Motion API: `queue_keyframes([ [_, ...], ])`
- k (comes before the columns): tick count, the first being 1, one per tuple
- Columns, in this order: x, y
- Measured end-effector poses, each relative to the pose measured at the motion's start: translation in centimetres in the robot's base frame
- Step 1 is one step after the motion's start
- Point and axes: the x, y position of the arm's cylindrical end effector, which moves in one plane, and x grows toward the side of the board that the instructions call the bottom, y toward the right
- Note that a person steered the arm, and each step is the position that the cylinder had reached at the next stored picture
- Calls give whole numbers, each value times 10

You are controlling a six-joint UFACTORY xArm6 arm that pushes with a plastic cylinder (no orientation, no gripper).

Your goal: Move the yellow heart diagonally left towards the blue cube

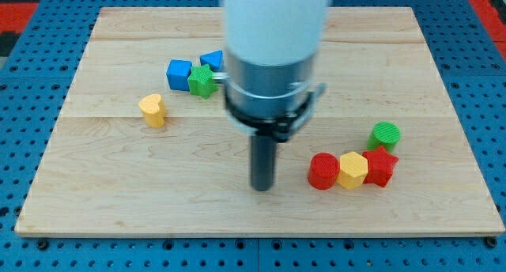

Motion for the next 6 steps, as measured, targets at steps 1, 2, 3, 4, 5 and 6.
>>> queue_keyframes([
  [1,0,-36],
  [2,-21,-60],
  [3,-58,-89],
  [4,-92,-117],
  [5,-96,-142],
  [6,-96,-191],
])
